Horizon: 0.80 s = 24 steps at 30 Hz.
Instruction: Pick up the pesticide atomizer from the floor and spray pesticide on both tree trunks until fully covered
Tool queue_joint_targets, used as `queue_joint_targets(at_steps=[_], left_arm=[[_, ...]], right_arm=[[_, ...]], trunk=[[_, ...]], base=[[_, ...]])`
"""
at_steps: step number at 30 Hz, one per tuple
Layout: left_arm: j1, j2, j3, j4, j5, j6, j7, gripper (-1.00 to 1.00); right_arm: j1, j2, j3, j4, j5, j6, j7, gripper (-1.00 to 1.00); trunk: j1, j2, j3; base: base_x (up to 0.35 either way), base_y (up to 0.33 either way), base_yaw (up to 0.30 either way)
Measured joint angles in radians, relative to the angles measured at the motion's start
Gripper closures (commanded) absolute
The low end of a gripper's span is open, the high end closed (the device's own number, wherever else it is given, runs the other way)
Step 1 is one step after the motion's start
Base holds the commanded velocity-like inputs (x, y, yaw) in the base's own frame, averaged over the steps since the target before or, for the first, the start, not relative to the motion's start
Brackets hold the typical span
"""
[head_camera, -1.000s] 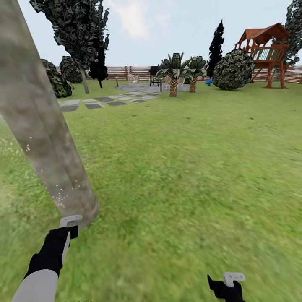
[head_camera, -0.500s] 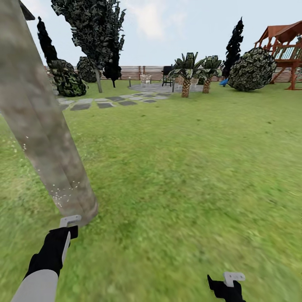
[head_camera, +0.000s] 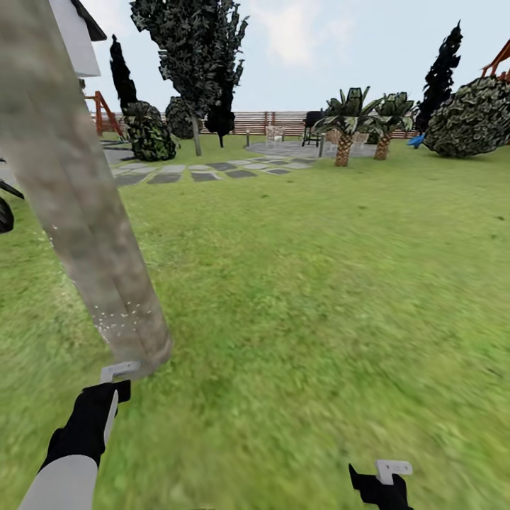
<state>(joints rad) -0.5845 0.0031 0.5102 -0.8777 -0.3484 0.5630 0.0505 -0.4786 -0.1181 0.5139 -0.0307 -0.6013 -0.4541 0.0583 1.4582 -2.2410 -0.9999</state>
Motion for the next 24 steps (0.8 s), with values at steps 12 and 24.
queue_joint_targets(at_steps=[12,24], left_arm=[[-0.012,0.014,-0.096,-0.026,0.006,0.004,-0.108,1.00],[-0.148,0.268,-0.161,-0.022,-0.011,0.114,-0.382,1.00]], right_arm=[[0.000,-0.001,-0.003,0.000,-0.003,0.000,-0.003,-1.00],[0.000,-0.003,-0.003,0.000,-0.003,0.000,-0.003,-1.00]], trunk=[[0.000,0.000,0.000],[0.000,0.000,0.000]], base=[[0.000,-0.033,0.087],[0.000,0.000,0.000]])
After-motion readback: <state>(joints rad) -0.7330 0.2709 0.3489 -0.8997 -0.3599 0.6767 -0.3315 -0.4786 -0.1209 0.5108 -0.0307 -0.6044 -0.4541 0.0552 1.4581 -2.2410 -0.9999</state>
